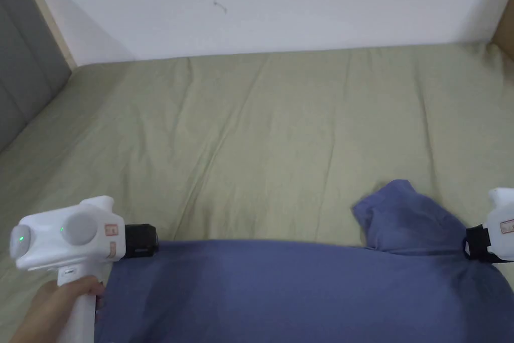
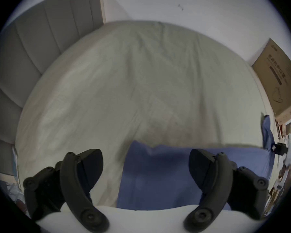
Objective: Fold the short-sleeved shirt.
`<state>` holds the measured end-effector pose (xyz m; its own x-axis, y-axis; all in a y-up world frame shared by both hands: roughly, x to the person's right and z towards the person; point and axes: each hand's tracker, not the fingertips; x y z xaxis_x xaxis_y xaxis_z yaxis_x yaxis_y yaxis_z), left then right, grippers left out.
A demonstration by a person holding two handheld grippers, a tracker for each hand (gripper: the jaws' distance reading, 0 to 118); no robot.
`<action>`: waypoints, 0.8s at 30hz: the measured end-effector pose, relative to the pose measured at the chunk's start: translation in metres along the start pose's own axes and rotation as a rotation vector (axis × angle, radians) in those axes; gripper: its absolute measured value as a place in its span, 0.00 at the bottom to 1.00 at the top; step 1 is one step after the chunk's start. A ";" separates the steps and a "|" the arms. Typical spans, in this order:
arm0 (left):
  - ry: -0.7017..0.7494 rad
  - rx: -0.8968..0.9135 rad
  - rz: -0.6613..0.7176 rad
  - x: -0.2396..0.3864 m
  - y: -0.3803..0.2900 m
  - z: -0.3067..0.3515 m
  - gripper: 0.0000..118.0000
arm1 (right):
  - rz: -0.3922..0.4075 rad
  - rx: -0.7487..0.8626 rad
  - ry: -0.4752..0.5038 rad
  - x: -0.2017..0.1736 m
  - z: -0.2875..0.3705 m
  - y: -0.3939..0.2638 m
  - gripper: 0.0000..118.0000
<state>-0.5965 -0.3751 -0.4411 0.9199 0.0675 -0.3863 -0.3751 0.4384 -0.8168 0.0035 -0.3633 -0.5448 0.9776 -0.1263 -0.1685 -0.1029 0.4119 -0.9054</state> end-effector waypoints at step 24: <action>-0.010 0.293 -0.180 -0.010 -0.118 0.214 0.03 | 0.053 0.224 0.168 0.001 0.197 -0.106 0.02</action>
<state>-0.5375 -0.2360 -0.2490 0.9700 -0.0261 -0.2416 -0.1593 0.6826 -0.7133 0.0512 -0.2287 -0.3724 0.9258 -0.2396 -0.2924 -0.0914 0.6087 -0.7881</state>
